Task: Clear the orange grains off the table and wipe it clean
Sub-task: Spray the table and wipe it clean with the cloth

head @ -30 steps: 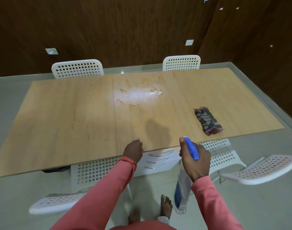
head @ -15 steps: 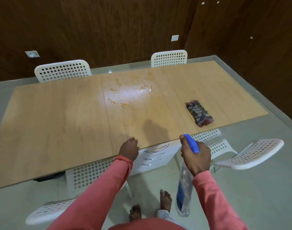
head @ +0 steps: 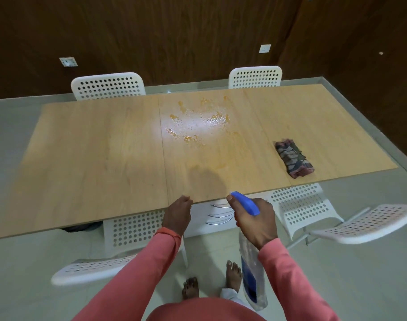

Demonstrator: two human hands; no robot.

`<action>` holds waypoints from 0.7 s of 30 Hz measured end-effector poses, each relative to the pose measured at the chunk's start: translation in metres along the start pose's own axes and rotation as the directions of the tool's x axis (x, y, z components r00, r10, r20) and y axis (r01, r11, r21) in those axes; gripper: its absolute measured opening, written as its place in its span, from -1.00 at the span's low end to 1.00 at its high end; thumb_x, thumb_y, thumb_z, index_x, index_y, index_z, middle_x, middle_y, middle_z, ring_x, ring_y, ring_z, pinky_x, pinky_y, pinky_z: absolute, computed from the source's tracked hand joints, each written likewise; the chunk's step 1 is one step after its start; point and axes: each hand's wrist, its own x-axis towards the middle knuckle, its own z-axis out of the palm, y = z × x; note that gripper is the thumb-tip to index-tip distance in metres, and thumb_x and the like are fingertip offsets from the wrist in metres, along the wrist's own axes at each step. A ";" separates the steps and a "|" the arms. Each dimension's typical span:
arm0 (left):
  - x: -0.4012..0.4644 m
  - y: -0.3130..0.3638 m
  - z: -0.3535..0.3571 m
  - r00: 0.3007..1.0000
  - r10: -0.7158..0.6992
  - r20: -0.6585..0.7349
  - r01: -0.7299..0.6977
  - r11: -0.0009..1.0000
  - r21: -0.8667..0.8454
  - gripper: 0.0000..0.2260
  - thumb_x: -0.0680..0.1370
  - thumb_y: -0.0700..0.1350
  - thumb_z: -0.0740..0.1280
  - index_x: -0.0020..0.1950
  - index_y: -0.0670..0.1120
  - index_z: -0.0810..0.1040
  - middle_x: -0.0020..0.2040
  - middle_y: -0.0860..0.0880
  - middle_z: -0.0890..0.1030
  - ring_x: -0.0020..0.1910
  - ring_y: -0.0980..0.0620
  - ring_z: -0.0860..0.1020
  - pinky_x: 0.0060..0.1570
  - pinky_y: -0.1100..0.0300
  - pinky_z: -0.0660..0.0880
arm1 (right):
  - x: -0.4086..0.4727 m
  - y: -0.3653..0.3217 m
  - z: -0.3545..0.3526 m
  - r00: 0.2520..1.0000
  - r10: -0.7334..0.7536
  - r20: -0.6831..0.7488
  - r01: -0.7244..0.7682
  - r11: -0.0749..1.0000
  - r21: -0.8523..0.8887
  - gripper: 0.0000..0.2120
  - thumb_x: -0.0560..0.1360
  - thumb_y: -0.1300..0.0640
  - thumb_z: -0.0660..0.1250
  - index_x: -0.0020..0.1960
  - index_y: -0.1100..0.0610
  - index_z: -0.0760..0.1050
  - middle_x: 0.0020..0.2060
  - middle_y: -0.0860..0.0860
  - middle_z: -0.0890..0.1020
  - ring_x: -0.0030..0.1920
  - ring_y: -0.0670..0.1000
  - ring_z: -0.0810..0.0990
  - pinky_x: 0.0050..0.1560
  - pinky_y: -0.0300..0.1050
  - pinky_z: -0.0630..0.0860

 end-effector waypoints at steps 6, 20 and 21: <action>0.000 0.007 -0.006 0.998 -0.058 0.004 0.058 0.998 -0.016 -0.83 0.50 -0.28 0.33 0.02 -0.16 0.67 0.05 -0.11 0.64 -0.02 -0.12 0.62 -0.10 0.09 0.55 | -0.001 -0.015 0.002 0.997 -0.075 -0.033 0.073 0.997 -0.038 -0.38 0.47 -0.27 0.32 -0.48 0.21 0.33 -0.58 0.13 0.44 -0.45 0.19 0.44 -0.28 0.07 0.47; 0.019 0.008 -0.012 0.992 -0.081 0.092 0.072 0.993 0.093 -0.78 0.44 -0.39 0.25 -0.13 -0.18 0.66 -0.15 -0.12 0.58 -0.17 -0.11 0.57 -0.20 0.11 0.48 | 0.009 -0.005 -0.028 0.978 -0.087 -0.190 0.089 0.996 0.000 -0.32 0.44 -0.36 0.21 -0.40 0.28 0.46 -0.50 0.17 0.55 -0.38 0.22 0.55 -0.22 0.07 0.52; 0.020 0.009 -0.013 0.992 -0.082 0.094 0.074 0.993 0.087 -0.78 0.44 -0.39 0.26 -0.12 -0.18 0.67 -0.14 -0.12 0.59 -0.17 -0.12 0.58 -0.18 0.10 0.49 | 0.008 -0.004 -0.026 0.978 -0.101 -0.181 0.104 0.995 0.006 -0.31 0.43 -0.37 0.20 -0.40 0.28 0.46 -0.50 0.17 0.55 -0.38 0.21 0.55 -0.23 0.08 0.53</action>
